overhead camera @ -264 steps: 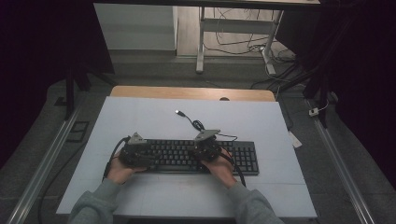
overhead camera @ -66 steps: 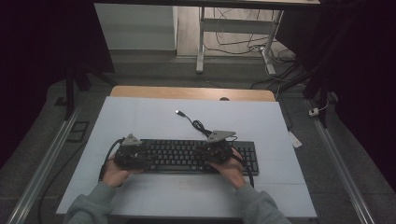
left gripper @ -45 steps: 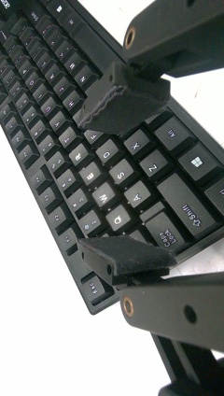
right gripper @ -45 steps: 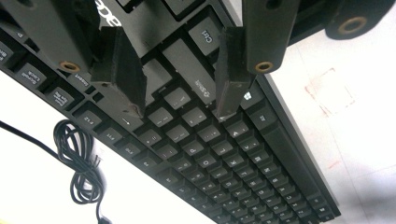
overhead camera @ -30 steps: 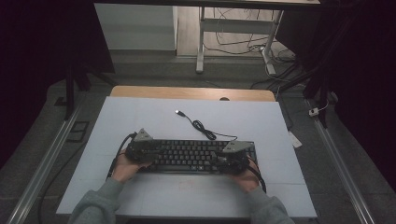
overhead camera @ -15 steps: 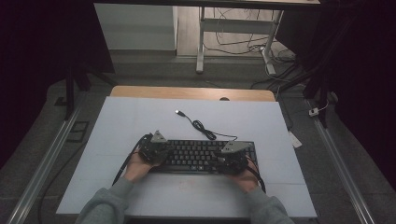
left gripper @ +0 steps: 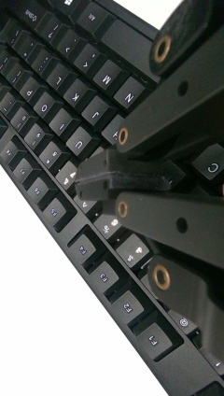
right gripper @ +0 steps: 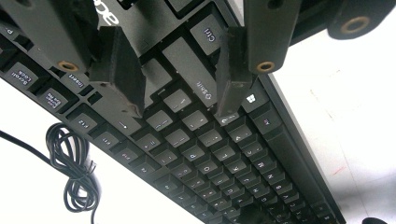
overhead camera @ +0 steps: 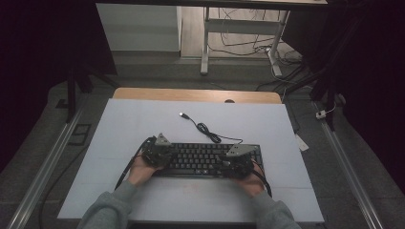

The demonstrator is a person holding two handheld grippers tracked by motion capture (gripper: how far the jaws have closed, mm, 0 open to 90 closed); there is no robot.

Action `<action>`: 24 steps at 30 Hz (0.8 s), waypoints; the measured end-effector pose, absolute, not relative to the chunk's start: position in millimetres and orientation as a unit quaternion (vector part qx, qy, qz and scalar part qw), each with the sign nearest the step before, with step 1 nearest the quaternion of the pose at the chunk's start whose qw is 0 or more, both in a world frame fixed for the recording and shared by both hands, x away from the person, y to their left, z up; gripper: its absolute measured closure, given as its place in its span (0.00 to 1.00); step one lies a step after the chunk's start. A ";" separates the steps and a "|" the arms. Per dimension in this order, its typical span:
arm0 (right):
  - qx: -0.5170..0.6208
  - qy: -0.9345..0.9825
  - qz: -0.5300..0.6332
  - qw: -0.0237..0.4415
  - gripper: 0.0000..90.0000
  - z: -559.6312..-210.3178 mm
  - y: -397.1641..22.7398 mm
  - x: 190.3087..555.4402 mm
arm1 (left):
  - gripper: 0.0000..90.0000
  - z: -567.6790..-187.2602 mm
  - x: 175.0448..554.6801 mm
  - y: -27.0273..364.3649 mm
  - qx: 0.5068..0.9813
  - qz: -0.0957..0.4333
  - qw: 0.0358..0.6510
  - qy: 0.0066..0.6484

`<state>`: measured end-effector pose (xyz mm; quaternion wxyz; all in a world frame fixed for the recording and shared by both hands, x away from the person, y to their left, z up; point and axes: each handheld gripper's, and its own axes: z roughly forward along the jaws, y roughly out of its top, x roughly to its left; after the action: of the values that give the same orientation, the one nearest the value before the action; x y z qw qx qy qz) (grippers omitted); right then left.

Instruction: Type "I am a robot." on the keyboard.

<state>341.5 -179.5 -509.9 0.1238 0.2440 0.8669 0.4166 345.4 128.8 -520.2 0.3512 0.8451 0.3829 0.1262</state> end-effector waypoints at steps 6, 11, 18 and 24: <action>0.243 0.867 0.416 0.125 0.58 -509.7 -179.5 341.4 | 0.99 -522.2 345.8 128.7 0.844 0.125 0.352 0.385; 0.245 0.866 0.418 0.125 0.58 -509.4 -179.7 341.1 | 0.99 -514.7 342.7 133.0 0.833 0.132 0.373 0.387; 0.245 0.865 0.419 0.125 0.58 -509.5 -180.3 341.7 | 0.96 -500.9 338.8 150.1 0.808 0.137 0.408 0.403; 0.245 0.865 0.419 0.127 0.58 -509.5 -180.9 342.1 | 0.76 -494.8 335.2 160.1 0.797 0.136 0.419 0.413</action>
<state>342.1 -180.9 -509.5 0.1265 0.2454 0.8648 0.4194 335.2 160.1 -494.8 0.4192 0.7972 0.4126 0.1358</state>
